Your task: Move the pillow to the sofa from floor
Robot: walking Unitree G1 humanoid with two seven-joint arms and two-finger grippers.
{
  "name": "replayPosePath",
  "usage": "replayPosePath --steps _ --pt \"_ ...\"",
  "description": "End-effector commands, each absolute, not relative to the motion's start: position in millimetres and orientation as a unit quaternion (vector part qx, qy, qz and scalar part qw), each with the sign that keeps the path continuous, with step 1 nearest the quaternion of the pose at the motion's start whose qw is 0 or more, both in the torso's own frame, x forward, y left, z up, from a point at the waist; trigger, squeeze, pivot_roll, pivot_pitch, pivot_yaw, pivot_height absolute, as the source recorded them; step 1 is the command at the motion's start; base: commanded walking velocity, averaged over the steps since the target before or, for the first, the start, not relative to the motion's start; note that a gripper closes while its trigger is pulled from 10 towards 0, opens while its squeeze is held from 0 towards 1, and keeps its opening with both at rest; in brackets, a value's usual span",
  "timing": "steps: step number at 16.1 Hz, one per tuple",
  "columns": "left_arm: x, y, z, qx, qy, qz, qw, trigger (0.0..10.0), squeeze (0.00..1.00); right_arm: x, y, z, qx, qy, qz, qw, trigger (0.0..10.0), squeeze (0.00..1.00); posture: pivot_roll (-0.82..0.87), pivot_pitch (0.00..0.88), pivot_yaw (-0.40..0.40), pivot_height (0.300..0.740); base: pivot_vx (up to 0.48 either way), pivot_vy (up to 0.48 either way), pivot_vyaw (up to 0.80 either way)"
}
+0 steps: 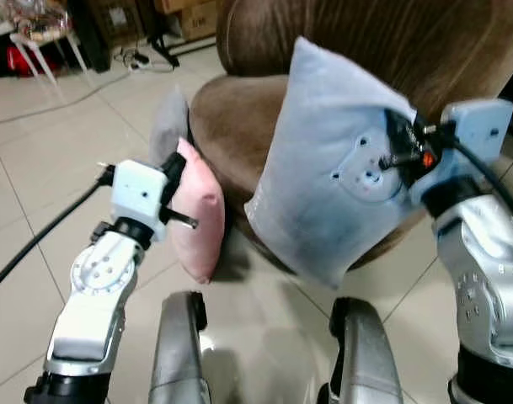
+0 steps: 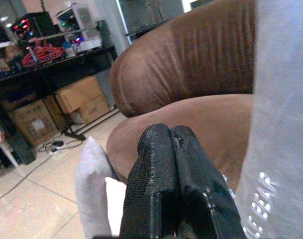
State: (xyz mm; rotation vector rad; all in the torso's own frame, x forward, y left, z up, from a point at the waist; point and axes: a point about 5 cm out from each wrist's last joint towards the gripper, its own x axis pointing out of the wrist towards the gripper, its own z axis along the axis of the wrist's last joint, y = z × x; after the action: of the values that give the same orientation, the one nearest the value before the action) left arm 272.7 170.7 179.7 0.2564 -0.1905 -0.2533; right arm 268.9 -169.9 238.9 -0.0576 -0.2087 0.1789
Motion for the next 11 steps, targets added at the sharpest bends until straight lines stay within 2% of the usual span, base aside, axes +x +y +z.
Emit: replayPosePath --steps 1,4,11 --pt "272.7 171.7 182.8 0.134 -0.097 -0.121 0.979 10.0 0.0 264.3 -168.3 250.1 -0.027 -0.13 0.085 0.987 10.0 0.0 -0.1 0.0 0.035 0.541 0.0 0.0 0.0" --pt "274.3 164.1 190.1 0.126 -0.111 -0.129 0.977 10.0 0.0 263.6 -165.5 258.1 -0.014 -0.15 0.082 0.985 10.0 0.0 -0.1 0.0 0.039 0.571 0.0 0.0 0.0" --pt "274.7 163.8 181.0 0.126 -0.096 -0.129 0.979 10.0 0.0 260.1 -163.0 257.6 -0.011 -0.15 0.076 0.986 10.0 0.0 -0.11 0.0 0.067 0.646 0.0 0.0 0.0"
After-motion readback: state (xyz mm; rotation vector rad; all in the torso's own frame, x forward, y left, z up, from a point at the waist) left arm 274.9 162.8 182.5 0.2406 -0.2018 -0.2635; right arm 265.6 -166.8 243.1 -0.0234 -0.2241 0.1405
